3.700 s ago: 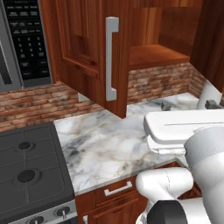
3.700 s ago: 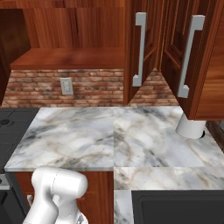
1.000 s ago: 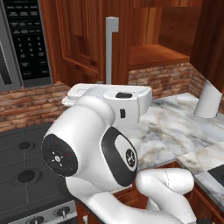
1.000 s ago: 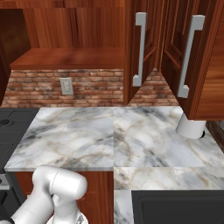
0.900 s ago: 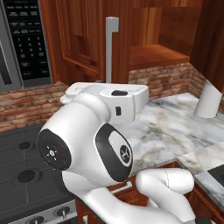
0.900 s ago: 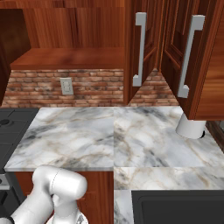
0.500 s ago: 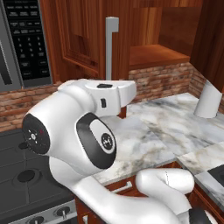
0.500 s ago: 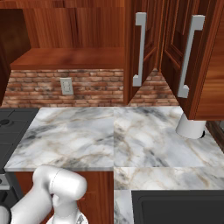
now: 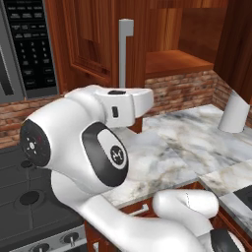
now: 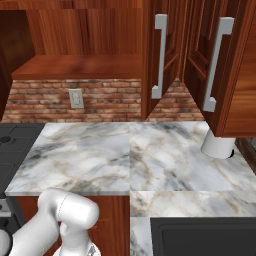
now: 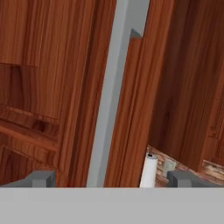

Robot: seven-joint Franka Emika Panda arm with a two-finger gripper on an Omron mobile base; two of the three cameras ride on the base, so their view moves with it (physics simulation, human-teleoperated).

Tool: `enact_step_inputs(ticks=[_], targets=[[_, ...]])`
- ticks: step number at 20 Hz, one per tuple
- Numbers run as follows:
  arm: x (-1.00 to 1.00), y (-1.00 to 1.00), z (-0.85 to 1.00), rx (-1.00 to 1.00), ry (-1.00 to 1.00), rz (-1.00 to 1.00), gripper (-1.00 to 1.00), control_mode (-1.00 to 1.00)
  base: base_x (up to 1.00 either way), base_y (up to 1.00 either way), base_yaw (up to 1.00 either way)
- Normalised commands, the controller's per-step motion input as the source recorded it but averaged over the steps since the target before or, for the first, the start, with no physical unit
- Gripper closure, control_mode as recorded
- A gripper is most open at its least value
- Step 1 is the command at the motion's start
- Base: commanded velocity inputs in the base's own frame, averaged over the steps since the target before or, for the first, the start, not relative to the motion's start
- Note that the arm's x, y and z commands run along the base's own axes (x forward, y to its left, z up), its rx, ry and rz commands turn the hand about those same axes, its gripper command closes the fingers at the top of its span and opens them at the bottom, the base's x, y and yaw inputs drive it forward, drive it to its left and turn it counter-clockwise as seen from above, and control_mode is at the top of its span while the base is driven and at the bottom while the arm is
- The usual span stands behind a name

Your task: Close all open cabinet doors.

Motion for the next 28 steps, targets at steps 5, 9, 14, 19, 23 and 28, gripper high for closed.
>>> enact_step_inputs(ticks=[5, 9, 14, 19, 23, 28], targets=[[0.0, -0.48, -0.01, 0.0, 0.0, 0.0, -1.0, -1.0, 0.0, 0.0, 0.0], [0.11, -0.71, -0.06, 0.0, 0.0, 0.0, -1.0, -1.0, 0.0, 0.0, 0.0], [0.22, -0.64, -0.04, 0.02, 0.0, 0.0, -1.0, -1.0, 0.0, 0.0, 0.0], [0.31, -0.26, 0.0, 0.0, 0.0, 0.0, -1.0, -1.0, 0.0, 0.0, 0.0], [0.5, -0.26, 0.0, 0.0, 0.0, 0.0, -1.0, -1.0, 0.0, 0.0, 0.0], [0.64, -0.28, 0.0, 0.0, 0.0, 0.0, -1.0, -1.0, 0.0, 0.0, 0.0]])
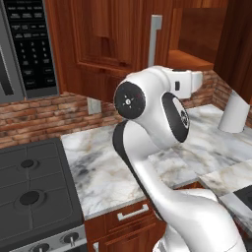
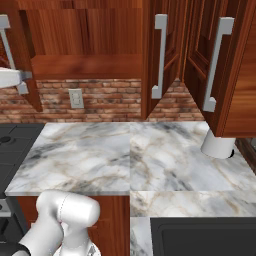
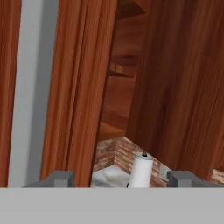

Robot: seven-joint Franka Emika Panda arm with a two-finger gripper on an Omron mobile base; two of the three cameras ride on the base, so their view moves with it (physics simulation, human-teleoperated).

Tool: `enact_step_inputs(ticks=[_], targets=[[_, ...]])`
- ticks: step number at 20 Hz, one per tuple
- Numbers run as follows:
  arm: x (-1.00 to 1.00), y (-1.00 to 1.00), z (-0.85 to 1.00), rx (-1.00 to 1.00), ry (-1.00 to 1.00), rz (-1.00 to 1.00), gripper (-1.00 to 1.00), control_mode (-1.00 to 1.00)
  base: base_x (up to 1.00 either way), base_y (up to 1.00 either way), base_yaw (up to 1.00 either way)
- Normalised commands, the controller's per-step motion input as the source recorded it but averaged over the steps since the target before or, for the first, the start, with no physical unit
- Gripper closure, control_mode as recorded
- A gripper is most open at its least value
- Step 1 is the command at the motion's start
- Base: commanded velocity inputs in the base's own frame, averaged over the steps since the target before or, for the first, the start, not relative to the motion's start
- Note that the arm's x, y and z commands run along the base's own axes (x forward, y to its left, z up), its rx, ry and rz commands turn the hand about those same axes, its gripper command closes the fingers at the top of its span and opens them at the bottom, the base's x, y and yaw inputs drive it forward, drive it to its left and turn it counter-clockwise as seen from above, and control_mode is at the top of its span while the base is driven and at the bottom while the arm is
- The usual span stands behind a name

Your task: Close all open cabinet doors.

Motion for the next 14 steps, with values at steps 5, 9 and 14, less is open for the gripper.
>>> enact_step_inputs(ticks=[5, 9, 14], targets=[[0.69, -0.24, 0.0, 0.0, 0.03, 0.0, -1.0, -1.0, 0.0, 0.0, 0.0], [0.63, -0.24, 0.0, 0.0, 0.03, 0.0, -1.0, -1.0, 0.0, 0.0, 0.0], [0.53, -0.21, 0.0, 0.0, 0.03, 0.0, -1.0, -1.0, 0.0, 0.0, 0.0]])
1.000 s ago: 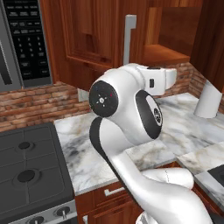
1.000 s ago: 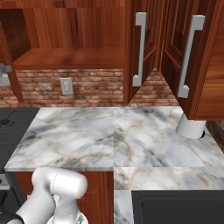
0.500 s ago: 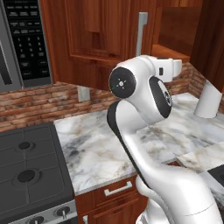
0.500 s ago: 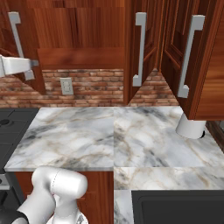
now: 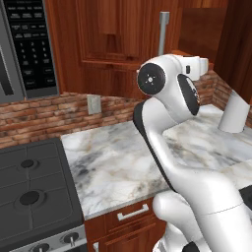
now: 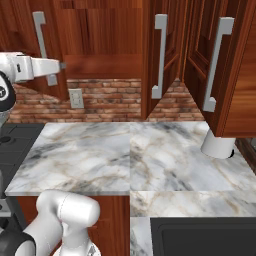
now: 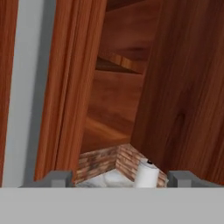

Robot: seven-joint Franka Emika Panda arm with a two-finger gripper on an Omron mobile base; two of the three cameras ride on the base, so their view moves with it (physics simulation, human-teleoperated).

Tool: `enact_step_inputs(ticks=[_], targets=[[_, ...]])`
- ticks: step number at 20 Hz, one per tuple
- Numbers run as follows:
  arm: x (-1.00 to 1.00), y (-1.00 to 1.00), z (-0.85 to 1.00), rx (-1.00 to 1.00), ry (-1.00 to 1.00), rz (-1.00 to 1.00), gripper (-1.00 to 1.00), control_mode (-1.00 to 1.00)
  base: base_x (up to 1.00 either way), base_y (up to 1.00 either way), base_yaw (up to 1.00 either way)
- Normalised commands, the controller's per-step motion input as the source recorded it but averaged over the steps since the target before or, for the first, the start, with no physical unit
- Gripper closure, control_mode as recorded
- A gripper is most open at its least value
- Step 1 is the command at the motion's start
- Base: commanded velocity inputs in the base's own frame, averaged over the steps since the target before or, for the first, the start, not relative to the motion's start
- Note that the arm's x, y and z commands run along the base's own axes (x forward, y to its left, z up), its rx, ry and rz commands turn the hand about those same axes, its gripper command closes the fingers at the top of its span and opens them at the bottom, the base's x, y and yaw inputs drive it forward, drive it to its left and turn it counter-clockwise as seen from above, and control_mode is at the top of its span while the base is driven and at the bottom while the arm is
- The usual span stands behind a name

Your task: Close all open cabinet doors.

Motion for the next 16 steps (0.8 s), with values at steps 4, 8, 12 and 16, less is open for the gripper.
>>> enact_step_inputs(ticks=[4, 8, 12, 16], targets=[[0.6, -0.09, 0.0, 0.0, 0.01, 0.0, -1.0, -1.0, 0.0, 0.0, 0.0], [0.7, -0.01, 0.0, 0.0, 0.0, 0.0, -1.0, -1.0, 0.0, 0.0, 0.0], [0.61, 0.0, 0.0, 0.0, 0.0, 0.0, -1.0, -1.0, 0.0, 0.0, 0.0], [0.48, 0.0, 0.0, 0.0, 0.0, 0.0, -1.0, -1.0, 0.0, 0.0, 0.0]])
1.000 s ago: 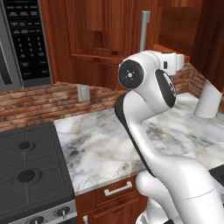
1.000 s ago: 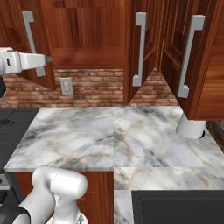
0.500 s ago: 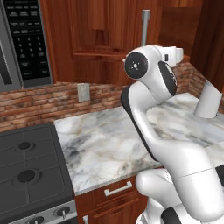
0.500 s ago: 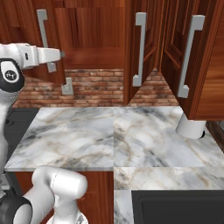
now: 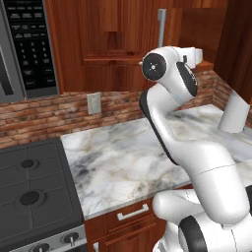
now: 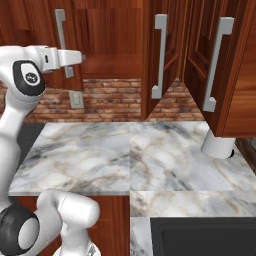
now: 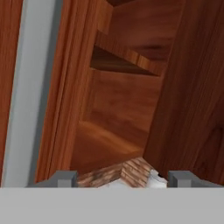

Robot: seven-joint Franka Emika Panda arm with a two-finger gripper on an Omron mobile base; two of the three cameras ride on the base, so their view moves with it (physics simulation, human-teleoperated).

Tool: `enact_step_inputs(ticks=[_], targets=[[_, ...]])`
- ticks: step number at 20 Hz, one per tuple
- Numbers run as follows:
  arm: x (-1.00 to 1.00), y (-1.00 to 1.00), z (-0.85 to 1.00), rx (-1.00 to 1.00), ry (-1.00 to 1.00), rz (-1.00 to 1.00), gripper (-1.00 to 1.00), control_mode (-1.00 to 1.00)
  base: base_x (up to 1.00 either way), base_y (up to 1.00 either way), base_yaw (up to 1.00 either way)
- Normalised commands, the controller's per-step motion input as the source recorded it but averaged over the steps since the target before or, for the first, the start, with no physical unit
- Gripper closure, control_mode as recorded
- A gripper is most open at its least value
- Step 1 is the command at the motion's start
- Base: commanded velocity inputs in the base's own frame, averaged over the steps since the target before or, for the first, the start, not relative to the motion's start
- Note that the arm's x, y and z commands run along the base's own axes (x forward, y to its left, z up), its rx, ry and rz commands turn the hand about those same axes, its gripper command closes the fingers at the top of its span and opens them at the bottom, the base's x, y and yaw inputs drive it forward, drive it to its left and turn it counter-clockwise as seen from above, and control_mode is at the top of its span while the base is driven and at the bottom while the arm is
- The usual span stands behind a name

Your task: Close all open cabinet doors.

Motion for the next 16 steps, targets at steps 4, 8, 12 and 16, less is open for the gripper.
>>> enact_step_inputs(ticks=[4, 8, 12, 16], targets=[[0.44, 0.0, 0.0, 0.0, 0.0, 0.0, -1.0, -1.0, 0.0, 0.0, 0.0], [0.49, 0.0, 0.0, 0.0, 0.0, 0.0, -1.0, -1.0, 0.0, 0.0, 0.0], [0.51, 0.0, 0.0, 0.0, 0.0, 0.0, -1.0, -1.0, 0.0, 0.0, 0.0], [0.5, 0.0, 0.0, 0.0, 0.0, 0.0, -1.0, -1.0, 0.0, 0.0, 0.0]])
